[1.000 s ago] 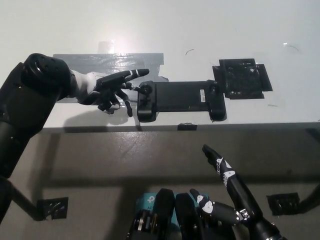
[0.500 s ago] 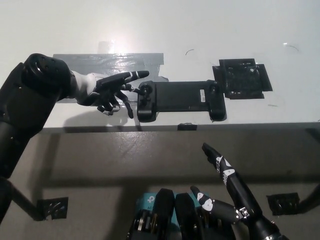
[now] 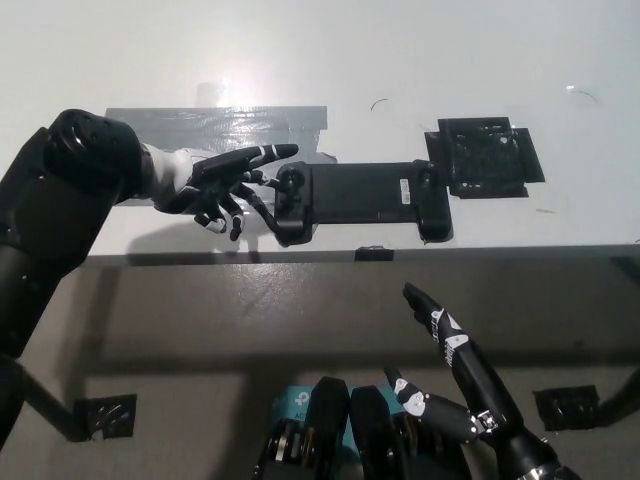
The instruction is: A controller is being placed at the center of the desk near the left hand and the robot uses its left hand's index finger to press a button at the left area of the controller
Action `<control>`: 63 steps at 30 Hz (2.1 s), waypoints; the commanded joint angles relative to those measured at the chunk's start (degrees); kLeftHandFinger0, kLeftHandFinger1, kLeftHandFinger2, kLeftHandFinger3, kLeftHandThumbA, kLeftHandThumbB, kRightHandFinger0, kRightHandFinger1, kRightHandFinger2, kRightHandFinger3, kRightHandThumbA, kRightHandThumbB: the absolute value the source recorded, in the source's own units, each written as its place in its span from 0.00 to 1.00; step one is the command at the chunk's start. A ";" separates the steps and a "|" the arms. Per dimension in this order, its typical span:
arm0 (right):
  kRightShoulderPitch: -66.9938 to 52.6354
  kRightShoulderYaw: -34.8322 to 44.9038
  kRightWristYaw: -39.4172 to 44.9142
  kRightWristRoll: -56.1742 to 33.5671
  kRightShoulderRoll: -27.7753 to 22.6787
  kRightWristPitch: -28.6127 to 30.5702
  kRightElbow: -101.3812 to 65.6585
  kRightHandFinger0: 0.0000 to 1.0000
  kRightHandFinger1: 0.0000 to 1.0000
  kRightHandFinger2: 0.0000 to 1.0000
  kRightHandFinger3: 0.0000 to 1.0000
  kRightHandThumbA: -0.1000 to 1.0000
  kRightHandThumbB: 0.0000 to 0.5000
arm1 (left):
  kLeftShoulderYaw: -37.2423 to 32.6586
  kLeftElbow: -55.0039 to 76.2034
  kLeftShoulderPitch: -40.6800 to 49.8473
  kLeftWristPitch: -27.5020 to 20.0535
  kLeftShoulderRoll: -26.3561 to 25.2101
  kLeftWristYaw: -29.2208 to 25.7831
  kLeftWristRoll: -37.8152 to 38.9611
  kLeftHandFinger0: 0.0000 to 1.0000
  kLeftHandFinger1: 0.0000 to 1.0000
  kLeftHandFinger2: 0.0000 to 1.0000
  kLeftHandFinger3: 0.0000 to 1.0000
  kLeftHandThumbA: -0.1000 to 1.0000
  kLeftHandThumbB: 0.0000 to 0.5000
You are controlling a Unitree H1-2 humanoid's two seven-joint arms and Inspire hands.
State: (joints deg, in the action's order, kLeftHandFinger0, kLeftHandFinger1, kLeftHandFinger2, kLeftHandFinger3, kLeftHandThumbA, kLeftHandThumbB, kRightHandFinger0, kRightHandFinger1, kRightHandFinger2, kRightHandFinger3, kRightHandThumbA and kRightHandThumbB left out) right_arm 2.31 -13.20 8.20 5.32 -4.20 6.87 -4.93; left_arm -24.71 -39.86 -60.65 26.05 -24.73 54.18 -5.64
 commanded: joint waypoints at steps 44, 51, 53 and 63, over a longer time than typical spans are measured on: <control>3.21 0.88 -0.59 0.65 0.83 -0.16 -0.97 1.00 1.00 1.00 1.00 0.54 0.50 | -10.77 2.88 5.04 -3.33 -1.30 1.69 -4.49 0.00 0.09 0.44 1.00 1.00 0.96; 3.33 0.88 -0.39 0.43 0.76 0.08 -0.67 1.00 1.00 1.00 1.00 0.52 0.47 | -2.04 6.79 -0.08 0.88 -2.65 4.89 1.84 0.00 0.10 0.52 1.00 1.00 0.91; 3.23 0.89 -0.48 0.51 0.79 -0.06 -0.73 1.00 1.00 1.00 1.00 0.52 0.48 | 0.06 8.83 -1.40 0.88 -3.38 5.68 3.26 0.00 0.03 0.43 1.00 1.00 0.94; 2.98 1.10 -0.32 -0.46 1.00 0.30 -0.24 1.00 1.00 1.00 1.00 0.49 0.48 | 7.83 24.36 0.79 0.88 -7.02 4.16 13.85 0.06 0.02 0.28 1.00 1.00 0.99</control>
State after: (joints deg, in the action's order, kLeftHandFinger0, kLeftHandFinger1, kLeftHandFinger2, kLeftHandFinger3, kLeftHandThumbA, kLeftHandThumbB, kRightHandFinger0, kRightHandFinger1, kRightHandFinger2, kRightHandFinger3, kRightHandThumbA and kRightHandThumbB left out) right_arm 4.49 -12.80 8.02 5.52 -3.89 6.55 -4.69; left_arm -19.10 -22.18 -59.25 25.60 -28.80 58.15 0.78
